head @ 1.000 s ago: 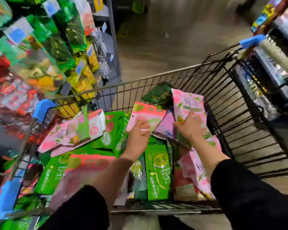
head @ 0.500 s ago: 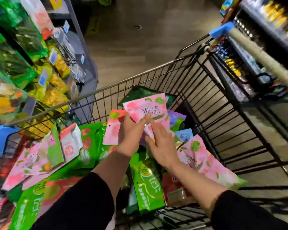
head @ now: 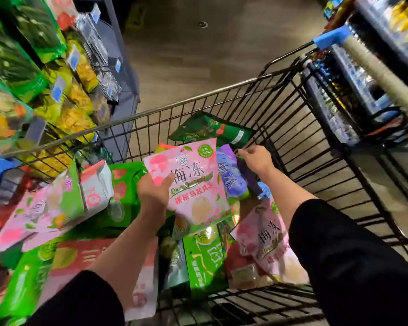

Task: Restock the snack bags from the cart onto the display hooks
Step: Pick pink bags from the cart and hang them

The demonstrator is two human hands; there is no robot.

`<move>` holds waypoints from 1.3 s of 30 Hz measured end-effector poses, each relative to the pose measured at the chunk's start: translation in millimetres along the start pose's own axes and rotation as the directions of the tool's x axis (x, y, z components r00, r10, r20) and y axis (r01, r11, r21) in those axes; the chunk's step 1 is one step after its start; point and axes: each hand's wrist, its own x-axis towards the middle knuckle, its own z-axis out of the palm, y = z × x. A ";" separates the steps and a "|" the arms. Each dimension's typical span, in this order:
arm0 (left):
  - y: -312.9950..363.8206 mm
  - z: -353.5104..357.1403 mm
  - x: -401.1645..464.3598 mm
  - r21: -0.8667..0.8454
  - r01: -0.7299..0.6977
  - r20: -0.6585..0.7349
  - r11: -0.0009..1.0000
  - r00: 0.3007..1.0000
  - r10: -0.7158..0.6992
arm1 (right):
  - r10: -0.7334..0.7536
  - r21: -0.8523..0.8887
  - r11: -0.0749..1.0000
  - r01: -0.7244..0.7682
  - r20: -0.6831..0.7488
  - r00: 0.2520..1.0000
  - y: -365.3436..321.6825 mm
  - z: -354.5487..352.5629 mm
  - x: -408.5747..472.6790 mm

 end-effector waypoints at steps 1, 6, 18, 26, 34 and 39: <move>1.5 -3.2 -1.5 0.001 0.014 0.017 1.000 1.000 -0.014 | 0.042 0.034 0.999 -0.042 0.015 0.999 1.1 4.1 -0.5; 0.6 -16.8 -2.4 0.047 -0.061 0.031 0.997 0.998 0.060 | 0.050 0.279 0.959 -0.052 0.015 0.999 16.1 19.5 -13.6; 2.0 -12.2 -28.7 -0.141 -0.133 -0.124 0.981 0.986 0.115 | -0.076 0.504 0.862 -0.048 0.222 0.972 33.4 7.0 -28.4; 3.9 -32.9 -30.1 -0.068 -0.068 -0.224 0.995 0.973 0.051 | -0.255 0.277 0.933 0.230 0.058 0.965 12.4 14.3 -39.2; 36.3 -100.2 -59.4 -0.102 -0.243 -0.398 0.965 0.899 0.184 | -0.668 0.269 0.739 0.617 0.172 0.724 -102.8 -13.9 -102.4; 42.1 -169.3 -93.1 -0.190 -0.371 -0.546 0.909 0.810 0.216 | -0.763 0.348 0.645 0.680 0.235 0.603 -153.7 -12.1 -175.3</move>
